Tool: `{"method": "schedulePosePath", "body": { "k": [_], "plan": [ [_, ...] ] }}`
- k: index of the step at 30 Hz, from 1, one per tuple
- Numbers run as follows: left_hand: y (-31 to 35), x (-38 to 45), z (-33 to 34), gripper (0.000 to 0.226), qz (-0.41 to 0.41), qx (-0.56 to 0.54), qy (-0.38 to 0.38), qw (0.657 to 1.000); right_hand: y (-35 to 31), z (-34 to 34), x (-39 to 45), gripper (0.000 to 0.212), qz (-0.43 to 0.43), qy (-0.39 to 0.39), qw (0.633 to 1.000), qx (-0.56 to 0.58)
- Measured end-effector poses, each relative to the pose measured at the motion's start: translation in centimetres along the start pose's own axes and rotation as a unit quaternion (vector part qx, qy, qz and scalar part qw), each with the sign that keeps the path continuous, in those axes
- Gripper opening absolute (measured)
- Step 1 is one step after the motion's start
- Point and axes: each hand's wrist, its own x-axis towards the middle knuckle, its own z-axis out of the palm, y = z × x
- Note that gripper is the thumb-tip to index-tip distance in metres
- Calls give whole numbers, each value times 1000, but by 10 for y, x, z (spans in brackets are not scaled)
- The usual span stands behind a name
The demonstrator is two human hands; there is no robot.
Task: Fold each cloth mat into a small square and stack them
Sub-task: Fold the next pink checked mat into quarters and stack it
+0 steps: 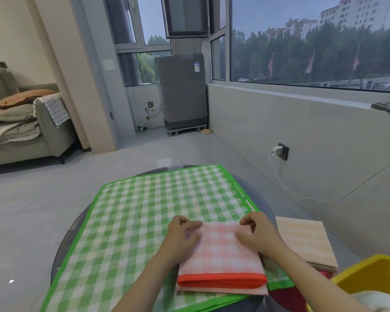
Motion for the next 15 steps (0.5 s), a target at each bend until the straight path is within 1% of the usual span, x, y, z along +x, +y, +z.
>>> {"method": "schedulePosePath", "body": {
  "k": [2, 4, 5, 7, 8, 9, 11, 12, 14, 15],
  "plan": [
    [-1, -1, 2, 39, 17, 61, -10, 998, -1, 2, -1, 27, -24, -8, 999, -43],
    [2, -3, 4, 41, 41, 159, -6, 986, -5, 2, -4, 40, -39, -25, 993, -105],
    [4, -2, 6, 40, 55, 216, 3, 975, -8, 1, -5, 45, -47, -32, 985, -161],
    [10, 0, 12, 41, 85, 294, 10, 952, -13, 3, -8, 51, -72, -33, 954, -288],
    [14, 0, 16, 41, 98, 305, -1, 947, -15, 6, -10, 61, -85, -36, 945, -315],
    [16, 0, 21, 42, 104, 296, -21, 949, -16, 10, -13, 69, -96, -48, 942, -317],
    [14, -1, 31, 50, 95, 283, -61, 952, -13, 22, -18, 74, -105, -83, 944, -301],
    [10, -2, 35, 54, 91, 297, -69, 948, -10, 28, -19, 78, -104, -95, 942, -304],
    [4, -2, 39, 56, 88, 329, -68, 938, -5, 32, -20, 99, -100, -111, 936, -319],
    [1, -2, 40, 56, 86, 336, -67, 936, -3, 33, -20, 104, -94, -115, 934, -324]
  ]
}}
